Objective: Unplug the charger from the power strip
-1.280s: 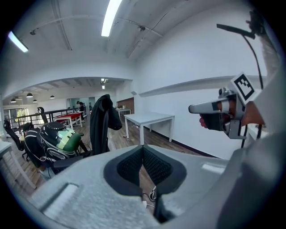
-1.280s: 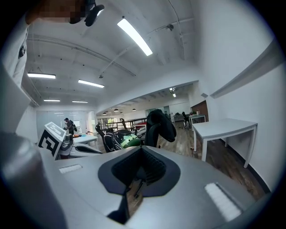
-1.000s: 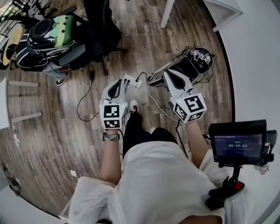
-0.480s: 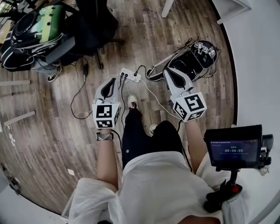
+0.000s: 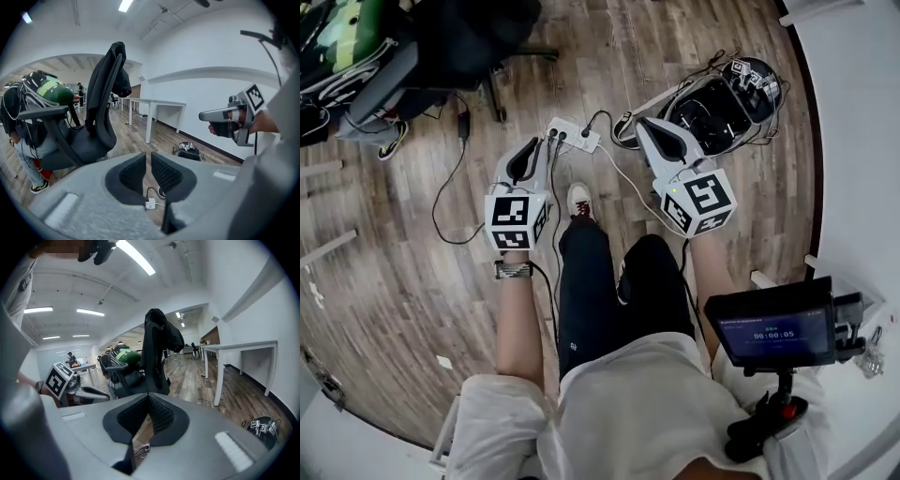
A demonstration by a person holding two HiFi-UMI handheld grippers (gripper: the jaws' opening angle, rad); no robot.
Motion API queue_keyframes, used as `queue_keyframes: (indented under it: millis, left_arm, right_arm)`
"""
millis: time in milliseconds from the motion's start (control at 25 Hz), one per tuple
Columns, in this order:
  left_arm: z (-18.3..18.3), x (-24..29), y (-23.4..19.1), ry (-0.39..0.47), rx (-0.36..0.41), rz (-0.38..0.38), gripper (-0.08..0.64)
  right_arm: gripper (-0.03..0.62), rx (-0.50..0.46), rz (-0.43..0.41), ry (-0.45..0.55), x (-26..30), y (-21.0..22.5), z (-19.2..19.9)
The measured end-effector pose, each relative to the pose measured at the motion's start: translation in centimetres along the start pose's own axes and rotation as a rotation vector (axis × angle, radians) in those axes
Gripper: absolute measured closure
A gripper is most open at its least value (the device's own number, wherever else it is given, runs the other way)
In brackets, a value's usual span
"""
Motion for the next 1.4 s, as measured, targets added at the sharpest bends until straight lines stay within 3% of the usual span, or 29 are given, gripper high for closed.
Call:
queue_keyframes:
  millis: [440, 960, 1400]
  left_arm:
    - [12.2, 7.2, -1.5, -0.037, -0.019, -0.008, 0.515]
    - [26.6, 15.8, -2.9, -0.039, -0.025, 0.005, 0.495]
    - [33.5, 20.3, -2.6, -0.021, -0.028, -0.015, 0.485]
  right_arm:
    - [0.589, 0.016, -0.014, -0.059, 5.1, 3.0, 14.3]
    - [0.586, 0.008, -0.015, -0.062, 10.2, 6.2, 29.9]
    - [0.581, -0.004, -0.030, -0.056, 13.1, 7.1, 37.4]
Point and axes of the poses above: the fingertips, and each gripper's own axes: x forward along the fingers, y to its right, z out of its underside, the point moved 7 cm from there along -x, backward along the fingers
